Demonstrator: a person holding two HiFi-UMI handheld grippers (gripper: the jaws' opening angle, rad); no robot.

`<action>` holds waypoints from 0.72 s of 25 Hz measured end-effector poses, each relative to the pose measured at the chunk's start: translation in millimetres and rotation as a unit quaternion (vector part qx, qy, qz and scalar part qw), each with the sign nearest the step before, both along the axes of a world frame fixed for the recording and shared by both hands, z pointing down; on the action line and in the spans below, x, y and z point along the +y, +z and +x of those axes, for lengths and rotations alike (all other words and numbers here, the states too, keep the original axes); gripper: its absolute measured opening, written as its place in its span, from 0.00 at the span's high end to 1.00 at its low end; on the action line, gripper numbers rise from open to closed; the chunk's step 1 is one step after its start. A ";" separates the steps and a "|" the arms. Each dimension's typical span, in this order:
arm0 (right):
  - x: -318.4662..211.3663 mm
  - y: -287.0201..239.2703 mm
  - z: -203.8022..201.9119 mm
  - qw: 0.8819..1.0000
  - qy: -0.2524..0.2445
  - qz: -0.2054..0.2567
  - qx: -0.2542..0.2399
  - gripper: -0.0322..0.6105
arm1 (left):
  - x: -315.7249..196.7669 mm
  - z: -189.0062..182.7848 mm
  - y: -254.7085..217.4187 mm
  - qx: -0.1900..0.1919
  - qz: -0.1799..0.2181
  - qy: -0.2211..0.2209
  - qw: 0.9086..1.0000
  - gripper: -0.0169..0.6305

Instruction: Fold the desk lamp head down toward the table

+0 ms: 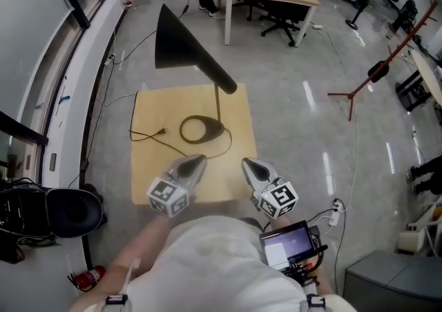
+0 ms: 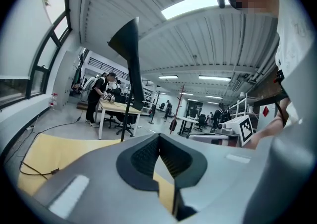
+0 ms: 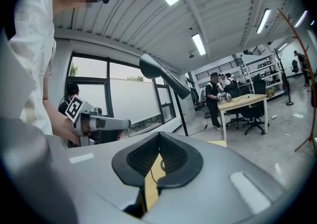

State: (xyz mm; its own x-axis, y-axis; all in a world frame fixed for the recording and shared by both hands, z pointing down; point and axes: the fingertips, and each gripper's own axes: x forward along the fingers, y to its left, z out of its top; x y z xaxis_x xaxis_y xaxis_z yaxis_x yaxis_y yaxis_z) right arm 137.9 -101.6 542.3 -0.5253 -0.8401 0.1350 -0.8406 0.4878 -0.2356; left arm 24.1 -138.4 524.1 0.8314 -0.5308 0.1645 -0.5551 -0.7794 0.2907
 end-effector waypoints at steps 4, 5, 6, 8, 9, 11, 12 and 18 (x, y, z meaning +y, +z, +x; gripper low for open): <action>-20.1 0.6 9.8 1.000 -0.026 0.001 -0.002 0.93 | -13.8 11.2 -2.0 -0.005 0.002 -0.022 1.000 0.97; -22.9 1.6 11.9 0.999 -0.031 0.000 -0.004 0.93 | -15.2 13.5 -1.9 -0.006 0.002 -0.028 1.000 0.97; -25.2 2.6 14.6 0.999 -0.036 -0.001 -0.006 0.93 | -15.9 16.2 -1.6 -0.007 0.001 -0.032 0.999 0.97; -28.9 4.4 21.3 0.999 -0.043 -0.002 -0.011 0.93 | -16.3 22.5 -0.8 -0.010 0.001 -0.040 0.999 0.97; -30.4 4.9 24.5 0.999 -0.047 -0.002 -0.013 0.93 | -16.3 25.3 -0.3 -0.011 0.001 -0.044 0.999 0.97; -32.7 4.8 29.3 0.998 -0.058 0.000 -0.013 0.93 | -16.3 29.3 0.4 -0.016 0.002 -0.053 0.998 0.97; -33.9 4.4 31.1 0.998 -0.064 0.001 -0.013 0.93 | -16.7 30.6 0.1 -0.017 0.004 -0.058 0.998 0.97; -46.0 2.5 32.9 0.996 -0.090 0.003 -0.019 0.93 | -27.8 24.4 -4.6 -0.025 0.008 -0.093 0.995 0.97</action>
